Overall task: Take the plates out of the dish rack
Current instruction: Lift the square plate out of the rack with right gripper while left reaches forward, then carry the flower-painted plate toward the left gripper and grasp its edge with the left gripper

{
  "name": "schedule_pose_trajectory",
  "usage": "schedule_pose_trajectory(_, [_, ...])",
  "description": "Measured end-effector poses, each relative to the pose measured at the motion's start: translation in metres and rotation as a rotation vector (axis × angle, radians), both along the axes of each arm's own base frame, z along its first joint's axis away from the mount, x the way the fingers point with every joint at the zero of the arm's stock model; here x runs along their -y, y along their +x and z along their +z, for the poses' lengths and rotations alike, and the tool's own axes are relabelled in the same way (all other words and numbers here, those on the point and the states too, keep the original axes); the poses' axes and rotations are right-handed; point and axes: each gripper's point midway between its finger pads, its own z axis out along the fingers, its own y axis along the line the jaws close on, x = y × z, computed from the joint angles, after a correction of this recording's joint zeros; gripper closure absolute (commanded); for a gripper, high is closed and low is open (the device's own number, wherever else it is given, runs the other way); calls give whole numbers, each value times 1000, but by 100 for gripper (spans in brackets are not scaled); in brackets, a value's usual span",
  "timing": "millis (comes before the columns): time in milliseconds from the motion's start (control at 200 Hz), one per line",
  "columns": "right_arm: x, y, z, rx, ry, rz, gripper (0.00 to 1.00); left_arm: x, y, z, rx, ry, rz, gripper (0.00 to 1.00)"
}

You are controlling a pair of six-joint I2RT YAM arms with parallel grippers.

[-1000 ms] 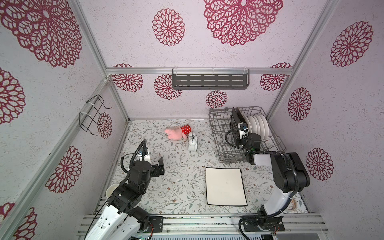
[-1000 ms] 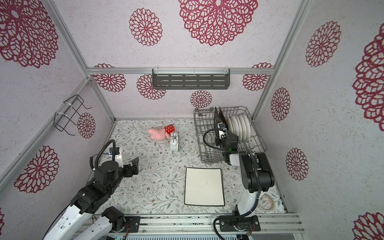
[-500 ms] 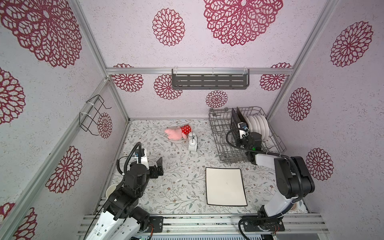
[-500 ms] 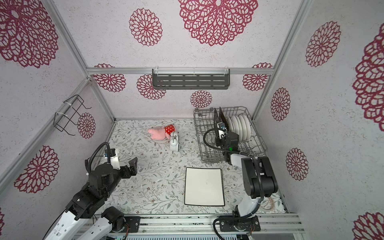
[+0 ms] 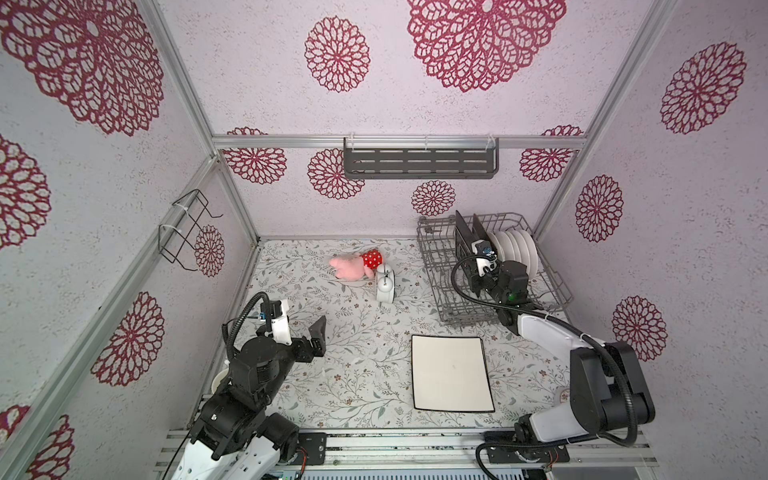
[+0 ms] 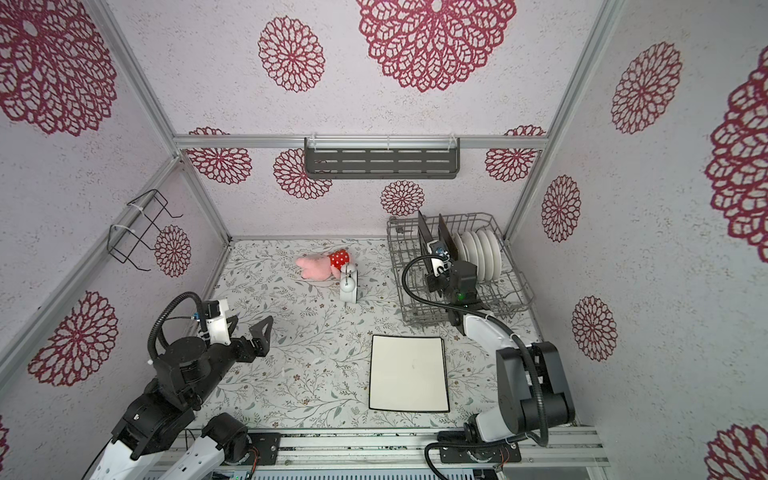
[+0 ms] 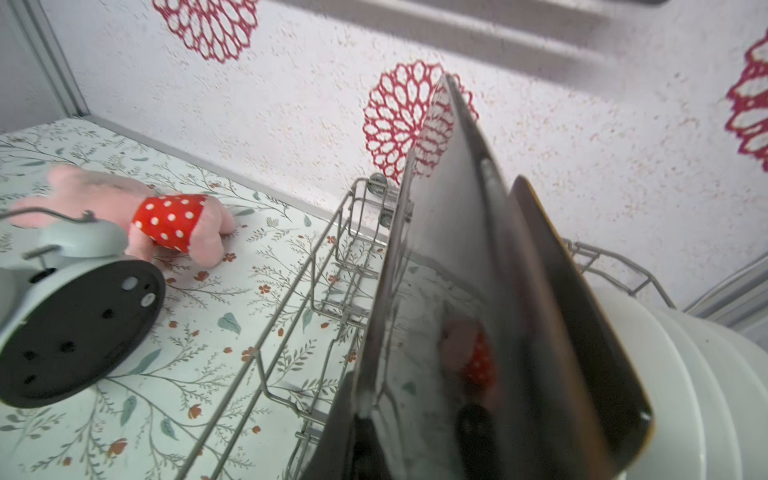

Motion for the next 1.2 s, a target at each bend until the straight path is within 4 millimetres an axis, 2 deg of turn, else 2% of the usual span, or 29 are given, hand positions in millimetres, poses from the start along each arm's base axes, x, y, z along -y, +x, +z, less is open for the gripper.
schedule_pose_trajectory(190, [-32, -36, 37, 85, -87, 94, 98, 25, 15, 19, -60, -3, -84, 1])
schedule_pose_trajectory(430, [-78, -93, 52, 166, -333, 215, 98, 59, 33, 20, -150, -42, -203, 0])
schedule_pose_trajectory(560, [-91, -119, 56, 193, -414, 265, 99, 73, 34, 45, -114, -116, -266, 0])
schedule_pose_trajectory(650, [-93, -130, 62, 218, -457, 260, 99, 85, 35, 65, -84, -170, -321, 1])
schedule_pose_trajectory(705, [-95, -136, 64, 235, -489, 253, 99, 93, 36, 70, -81, -201, -351, 2])
schedule_pose_trajectory(805, [-102, -145, 65, 255, -545, 249, 99, 105, 38, 70, -93, -254, -399, 3])
schedule_pose_trajectory(1021, [-131, -168, 55, 295, -660, 310, 99, 110, 43, 45, -143, -316, -394, 2])
schedule_pose_trajectory(1201, [-156, -180, 39, 331, -782, 347, 99, 114, 43, 52, -131, -383, -398, 3])
